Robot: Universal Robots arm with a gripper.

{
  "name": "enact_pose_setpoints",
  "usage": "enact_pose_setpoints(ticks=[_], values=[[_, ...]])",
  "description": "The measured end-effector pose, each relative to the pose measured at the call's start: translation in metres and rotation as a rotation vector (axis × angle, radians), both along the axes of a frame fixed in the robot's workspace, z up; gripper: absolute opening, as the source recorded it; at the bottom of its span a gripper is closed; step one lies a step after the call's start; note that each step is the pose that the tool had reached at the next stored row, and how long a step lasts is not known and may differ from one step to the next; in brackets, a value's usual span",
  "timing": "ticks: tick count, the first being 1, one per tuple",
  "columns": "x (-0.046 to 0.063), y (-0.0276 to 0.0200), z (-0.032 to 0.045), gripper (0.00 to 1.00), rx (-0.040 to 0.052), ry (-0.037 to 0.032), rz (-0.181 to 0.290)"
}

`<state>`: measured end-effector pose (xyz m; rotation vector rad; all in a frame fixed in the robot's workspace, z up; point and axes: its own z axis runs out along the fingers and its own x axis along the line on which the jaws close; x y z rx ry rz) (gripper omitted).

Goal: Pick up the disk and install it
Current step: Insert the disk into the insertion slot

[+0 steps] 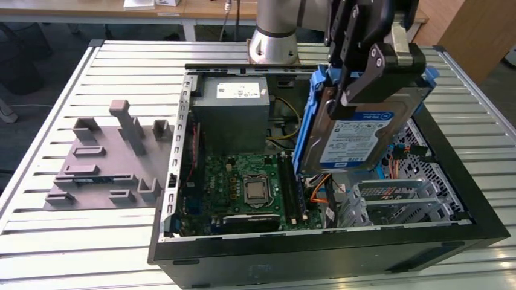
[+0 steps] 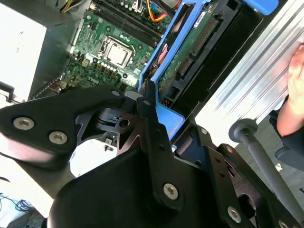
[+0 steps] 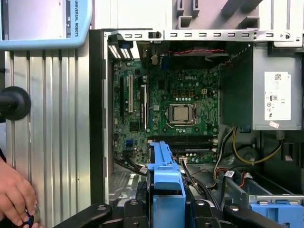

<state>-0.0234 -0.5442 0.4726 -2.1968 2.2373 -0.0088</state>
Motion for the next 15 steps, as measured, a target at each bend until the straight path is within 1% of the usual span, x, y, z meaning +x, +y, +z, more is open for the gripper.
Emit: enact_pose_setpoints(ticks=[2, 7, 10, 15], values=[[0.002, -0.0020, -0.0005, 0.36, 0.0000, 0.0000, 0.000], [0.004, -0.0122, -0.0022, 0.36, -0.0001, 0.0000, 0.000], [0.006, -0.0143, -0.0033, 0.36, 0.0001, -0.0001, 0.000], [0.015, -0.0157, -0.0045, 0.36, -0.0002, 0.0000, 0.000]])
